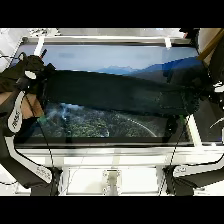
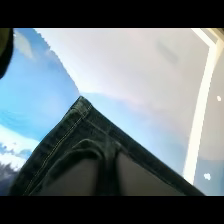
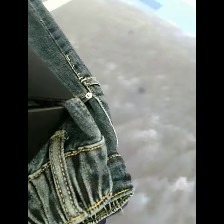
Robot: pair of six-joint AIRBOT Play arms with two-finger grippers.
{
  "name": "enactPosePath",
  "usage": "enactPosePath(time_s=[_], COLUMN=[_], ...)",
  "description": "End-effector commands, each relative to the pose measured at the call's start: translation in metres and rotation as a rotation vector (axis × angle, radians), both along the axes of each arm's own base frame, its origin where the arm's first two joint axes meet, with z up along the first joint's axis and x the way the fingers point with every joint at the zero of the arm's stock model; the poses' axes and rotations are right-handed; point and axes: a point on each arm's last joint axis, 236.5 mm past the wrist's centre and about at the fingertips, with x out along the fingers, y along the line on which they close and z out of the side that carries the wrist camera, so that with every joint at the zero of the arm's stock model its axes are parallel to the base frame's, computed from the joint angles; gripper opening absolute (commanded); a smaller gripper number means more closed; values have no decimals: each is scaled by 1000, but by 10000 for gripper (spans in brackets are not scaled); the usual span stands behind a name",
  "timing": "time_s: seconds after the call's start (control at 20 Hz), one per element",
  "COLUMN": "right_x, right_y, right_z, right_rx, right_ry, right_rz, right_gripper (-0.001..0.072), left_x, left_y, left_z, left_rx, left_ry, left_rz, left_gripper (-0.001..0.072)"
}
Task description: Fold the clothes and pants, and hang the long-sleeved shirts on hangers.
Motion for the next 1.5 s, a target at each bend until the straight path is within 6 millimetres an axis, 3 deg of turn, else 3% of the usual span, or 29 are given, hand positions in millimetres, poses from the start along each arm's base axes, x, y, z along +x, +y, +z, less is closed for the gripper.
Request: enactPosePath(time_s=[0.0,0.05,0.2,0.3,0.45,0.55,0.65,0.75,0.9,1.0,1.25,1.45], right_x=[3,1,-25,-56,-88,-99,-109,-121,-124,-116,-97,-80], right_y=[2,2,-11,-30,-51,-52,-57,-60,-56,-51,-42,-6], right_z=[9,17,36,39,29,14,-6,-33,-67,-73,-72,-81], right_rx=[-43,-69,-124,-136,-43,116,260,341,395,423,434,438], right_ry=[10,29,163,277,317,271,231,247,258,216,142,152], right_rz=[79,141,266,295,296,326,320,332,365,379,407,516], right_gripper=[332,532,551,551,550,561,667,684,685,685,684,675], left_x=[4,2,-9,-20,-44,-61,-77,-89,-101,-105,-105,-105], left_y=[-3,-1,-14,-53,-147,-212,-262,-298,-334,-345,-347,-347], left_z=[13,28,102,147,176,170,154,134,111,102,97,97], left_rx=[7,8,41,168,392,456,525,628,687,684,660,658], left_ry=[-31,-49,-147,-209,-269,-280,-271,-258,-245,-237,-222,-221], left_rz=[2,1,-39,-177,-482,-658,-791,-891,-984,-1009,-1002,-1001], left_gripper=[644,701,699,699,700,699,700,700,699,699,699,699])
